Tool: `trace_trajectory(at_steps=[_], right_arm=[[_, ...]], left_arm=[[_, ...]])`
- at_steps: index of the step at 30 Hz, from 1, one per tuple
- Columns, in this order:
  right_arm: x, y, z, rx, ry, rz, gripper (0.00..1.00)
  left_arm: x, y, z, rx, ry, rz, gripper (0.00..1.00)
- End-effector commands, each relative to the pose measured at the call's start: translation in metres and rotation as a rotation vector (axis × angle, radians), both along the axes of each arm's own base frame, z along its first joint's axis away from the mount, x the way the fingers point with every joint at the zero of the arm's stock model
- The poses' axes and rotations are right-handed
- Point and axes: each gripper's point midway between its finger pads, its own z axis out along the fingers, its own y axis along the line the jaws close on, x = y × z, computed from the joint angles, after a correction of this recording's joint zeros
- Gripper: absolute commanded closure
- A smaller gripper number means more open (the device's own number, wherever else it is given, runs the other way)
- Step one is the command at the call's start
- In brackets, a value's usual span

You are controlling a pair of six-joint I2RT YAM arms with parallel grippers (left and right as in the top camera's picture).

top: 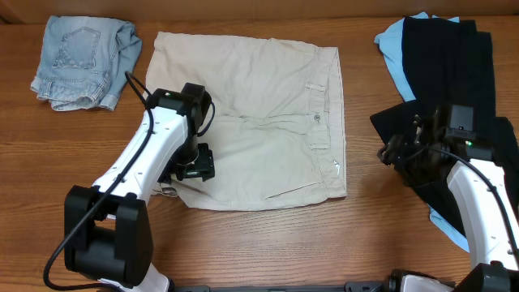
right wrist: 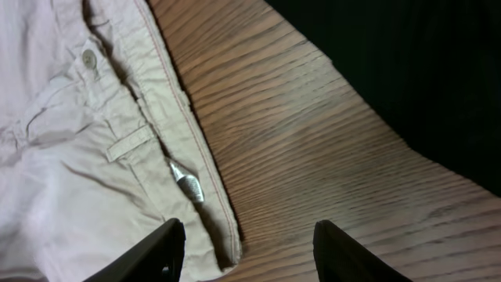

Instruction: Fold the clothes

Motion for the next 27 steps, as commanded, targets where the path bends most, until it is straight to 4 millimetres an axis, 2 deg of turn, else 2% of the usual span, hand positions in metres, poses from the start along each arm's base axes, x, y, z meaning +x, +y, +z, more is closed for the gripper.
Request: trace_trajectory(at_steps=[1, 8, 12, 15, 18, 23, 27], right_arm=[[0.005, 0.011, 0.009, 0.010, -0.031, 0.039, 0.43], [0.007, 0.021, 0.009, 0.002, -0.041, 0.077, 0.43], [0.011, 0.021, 0.011, -0.001, -0.060, 0.077, 0.43], [0.013, 0.021, 0.011, -0.003, -0.069, 0.077, 0.43], [0.013, 0.021, 0.011, -0.003, -0.069, 0.078, 0.43], [0.014, 0.021, 0.012, -0.003, -0.072, 0.077, 0.43], [0.014, 0.021, 0.012, 0.001, -0.071, 0.078, 0.43]], left_arm=[[-0.001, -0.011, 0.010, -0.013, -0.055, 0.182, 0.27], [-0.013, 0.016, 0.039, 0.077, -0.289, 0.480, 0.30], [-0.031, 0.041, 0.043, 0.166, -0.403, 0.650, 0.30], [-0.039, 0.051, 0.032, 0.177, -0.442, 0.753, 0.28], [-0.048, 0.064, 0.003, 0.198, -0.429, 0.826, 0.28], [-0.053, 0.093, -0.028, 0.212, -0.436, 0.964, 0.36], [-0.041, 0.105, -0.037, 0.155, -0.462, 0.936, 0.40]])
